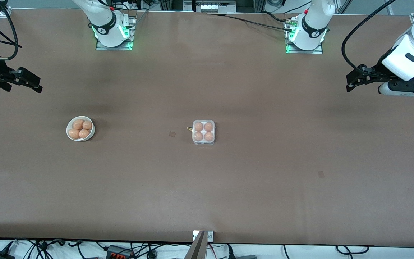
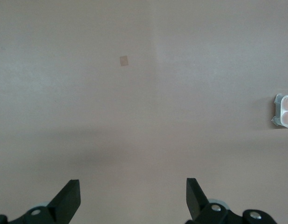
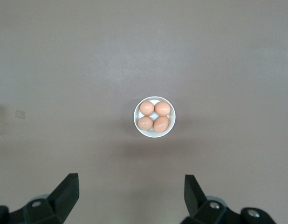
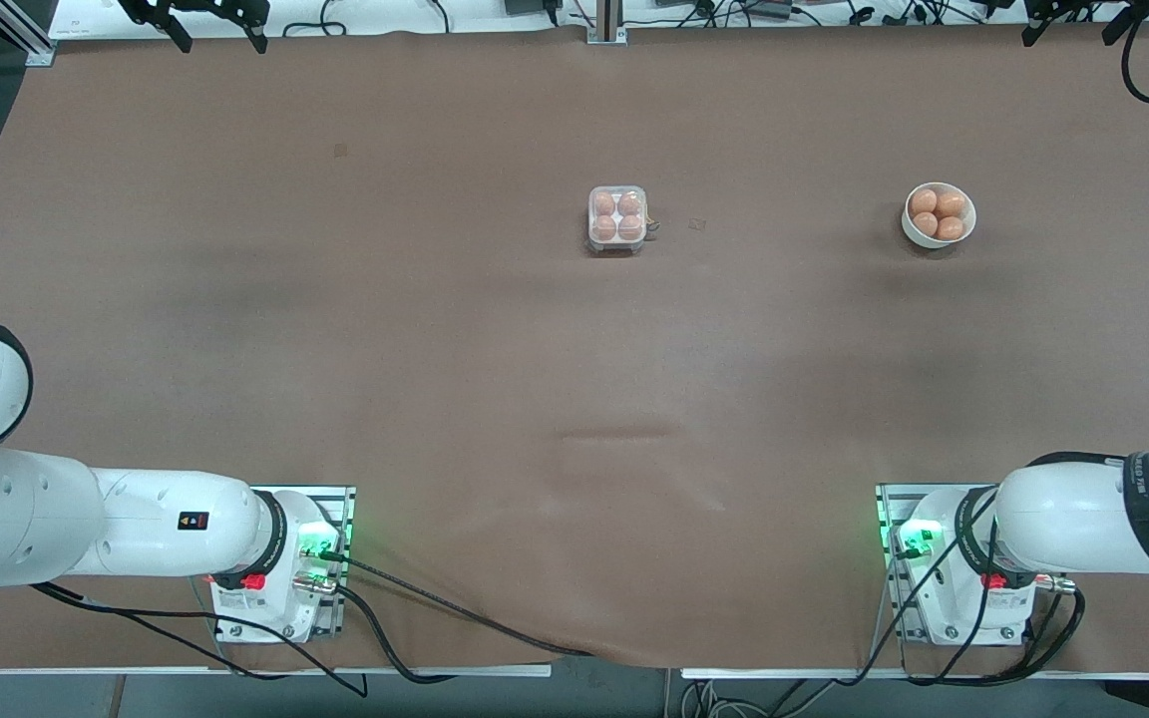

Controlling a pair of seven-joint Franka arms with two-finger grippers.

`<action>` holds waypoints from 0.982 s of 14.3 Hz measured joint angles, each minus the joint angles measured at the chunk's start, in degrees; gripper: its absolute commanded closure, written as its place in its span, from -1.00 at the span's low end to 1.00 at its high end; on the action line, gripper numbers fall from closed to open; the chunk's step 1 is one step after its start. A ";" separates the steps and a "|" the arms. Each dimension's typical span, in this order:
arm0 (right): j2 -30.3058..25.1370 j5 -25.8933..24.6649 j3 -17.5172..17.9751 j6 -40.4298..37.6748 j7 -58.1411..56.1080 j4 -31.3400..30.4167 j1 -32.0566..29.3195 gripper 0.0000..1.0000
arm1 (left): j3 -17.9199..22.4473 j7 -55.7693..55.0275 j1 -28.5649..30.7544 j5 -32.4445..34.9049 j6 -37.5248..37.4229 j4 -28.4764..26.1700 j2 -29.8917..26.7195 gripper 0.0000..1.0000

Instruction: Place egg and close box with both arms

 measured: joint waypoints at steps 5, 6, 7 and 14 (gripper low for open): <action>-0.01 0.00 -0.03 -0.32 0.00 0.00 -0.01 -1.00 | 0.00 0.02 0.00 -0.01 -0.24 0.17 0.04 -1.00; -0.02 0.00 -0.03 -0.32 0.00 0.00 -0.01 -1.00 | 0.00 0.03 0.00 -0.01 -0.27 0.18 0.04 -1.00; -0.04 0.00 -0.03 -0.33 0.00 0.00 -0.02 -1.00 | 0.00 0.03 0.00 -0.01 -0.30 0.20 0.04 -1.00; -0.32 0.00 -0.34 -0.97 0.00 0.00 -0.36 -1.00 | 0.00 0.03 0.00 -0.01 -0.39 0.24 0.04 -1.00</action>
